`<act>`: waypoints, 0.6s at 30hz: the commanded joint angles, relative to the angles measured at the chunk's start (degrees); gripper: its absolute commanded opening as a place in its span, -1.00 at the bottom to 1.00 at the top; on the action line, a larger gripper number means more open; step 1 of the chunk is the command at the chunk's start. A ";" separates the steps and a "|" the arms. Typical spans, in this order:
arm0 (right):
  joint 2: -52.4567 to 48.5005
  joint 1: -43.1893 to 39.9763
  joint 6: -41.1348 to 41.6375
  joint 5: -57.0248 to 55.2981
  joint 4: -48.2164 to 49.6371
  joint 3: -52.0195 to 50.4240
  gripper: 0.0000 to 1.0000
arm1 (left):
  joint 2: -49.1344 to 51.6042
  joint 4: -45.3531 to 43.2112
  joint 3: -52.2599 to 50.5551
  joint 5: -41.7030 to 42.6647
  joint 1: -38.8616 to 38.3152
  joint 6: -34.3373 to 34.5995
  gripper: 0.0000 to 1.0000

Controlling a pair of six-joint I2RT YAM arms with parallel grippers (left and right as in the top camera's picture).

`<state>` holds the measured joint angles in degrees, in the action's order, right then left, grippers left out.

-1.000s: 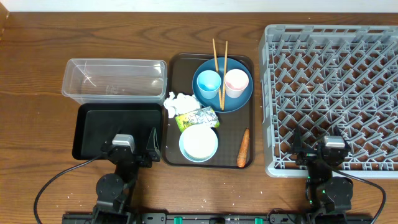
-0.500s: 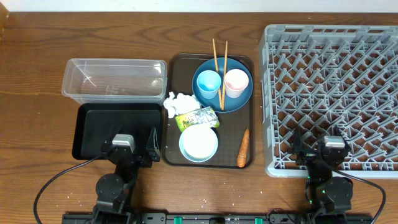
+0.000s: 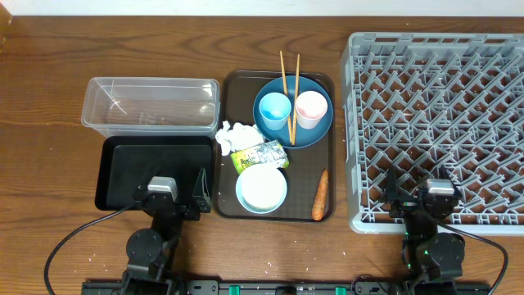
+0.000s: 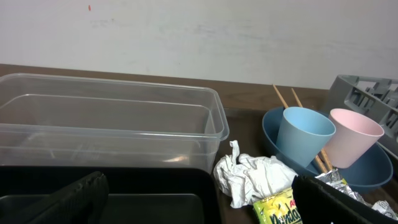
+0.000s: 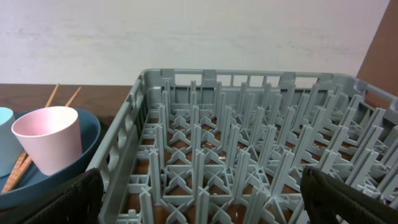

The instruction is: Sort waste into correct bins and load items into the dishwasher rack

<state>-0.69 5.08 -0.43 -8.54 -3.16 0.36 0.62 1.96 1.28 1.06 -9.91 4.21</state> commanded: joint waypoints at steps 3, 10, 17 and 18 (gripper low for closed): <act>0.07 -0.61 0.37 -0.24 -0.22 -0.04 0.99 | -0.39 2.19 -1.05 -1.99 0.24 -0.79 0.93; 0.07 -0.61 0.37 -0.22 -0.22 -0.04 0.99 | -0.39 2.16 -0.68 0.37 0.24 1.01 0.93; 0.07 -0.61 0.37 -0.24 -0.20 -0.04 0.98 | -0.39 5.25 6.14 6.27 0.24 4.72 0.93; 0.07 -0.61 0.39 -0.24 -0.20 -0.04 0.99 | -0.37 7.04 7.89 6.29 0.24 6.32 0.93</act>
<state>-0.69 5.08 -0.43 -8.54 -3.16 0.36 0.62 7.14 4.03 5.02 -9.91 6.09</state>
